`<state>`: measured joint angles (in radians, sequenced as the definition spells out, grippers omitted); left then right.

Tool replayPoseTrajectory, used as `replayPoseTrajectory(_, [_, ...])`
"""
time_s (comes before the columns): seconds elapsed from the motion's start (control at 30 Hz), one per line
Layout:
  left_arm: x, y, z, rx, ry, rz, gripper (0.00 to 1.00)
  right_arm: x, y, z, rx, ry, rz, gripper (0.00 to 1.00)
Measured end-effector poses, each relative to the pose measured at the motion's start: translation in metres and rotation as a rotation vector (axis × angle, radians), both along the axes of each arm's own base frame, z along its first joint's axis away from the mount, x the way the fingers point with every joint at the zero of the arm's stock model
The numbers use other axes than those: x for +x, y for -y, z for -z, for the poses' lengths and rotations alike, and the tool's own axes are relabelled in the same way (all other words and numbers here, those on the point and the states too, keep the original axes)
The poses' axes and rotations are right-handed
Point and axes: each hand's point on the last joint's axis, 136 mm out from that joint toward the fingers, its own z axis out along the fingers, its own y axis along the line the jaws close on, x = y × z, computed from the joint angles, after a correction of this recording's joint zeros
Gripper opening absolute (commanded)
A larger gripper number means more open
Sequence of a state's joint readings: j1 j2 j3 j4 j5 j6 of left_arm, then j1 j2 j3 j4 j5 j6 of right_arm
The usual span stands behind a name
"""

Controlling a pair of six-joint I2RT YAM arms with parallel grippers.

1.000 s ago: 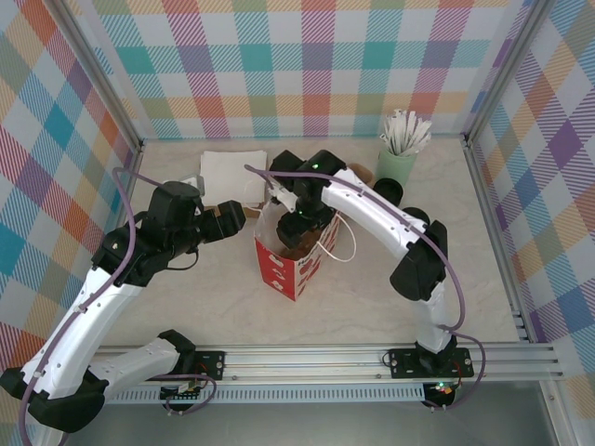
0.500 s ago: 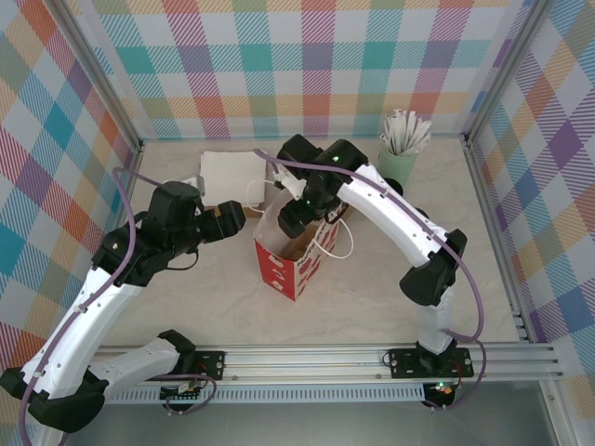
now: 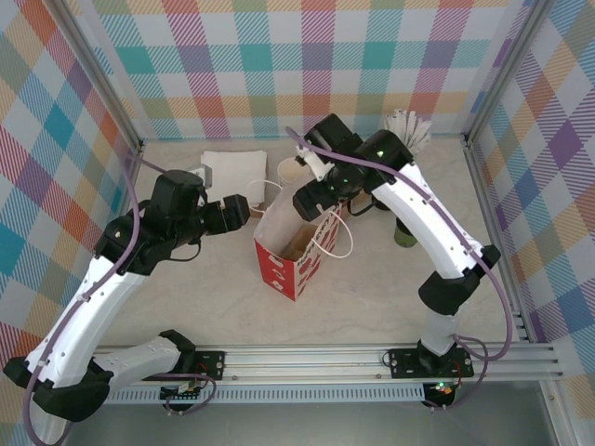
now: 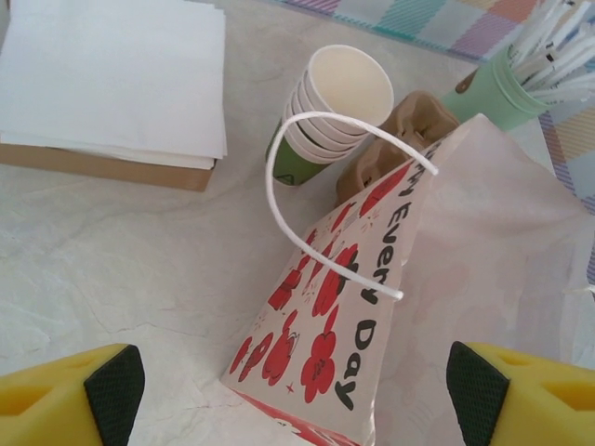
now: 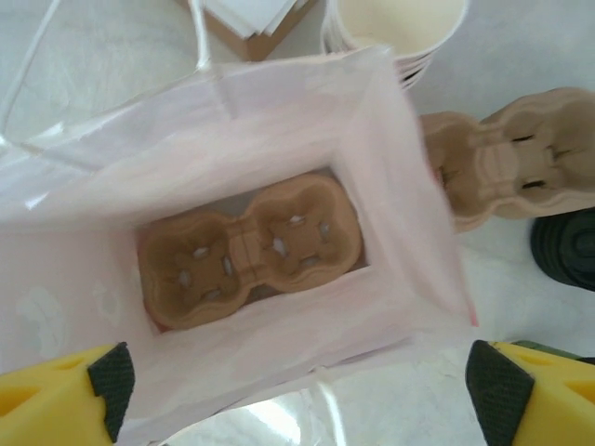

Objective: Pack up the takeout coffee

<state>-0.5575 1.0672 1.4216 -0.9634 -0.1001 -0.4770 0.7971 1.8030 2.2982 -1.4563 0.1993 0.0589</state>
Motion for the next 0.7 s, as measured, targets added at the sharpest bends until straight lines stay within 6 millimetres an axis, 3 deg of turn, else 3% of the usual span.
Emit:
replayPoseTrajectory(0.13, [0.011,0.018,-0.006,0.012,-0.009,0.077,0.83,0.007,0.015,-0.017,0.049,0.068,0.049,1.0])
replayPoseTrajectory(0.3, [0.035,0.047,-0.01,0.053,-0.016,0.193,0.82,0.011,0.053,-0.02,0.11,0.099,0.158,1.0])
replayPoseTrajectory(0.53, [0.076,0.085,-0.011,0.149,-0.011,0.361,0.82,0.012,0.108,0.003,0.246,0.056,0.364,1.0])
replayPoseTrajectory(0.7, [0.099,0.107,-0.001,0.221,-0.021,0.472,0.83,0.006,0.125,0.019,0.326,0.007,0.446,1.0])
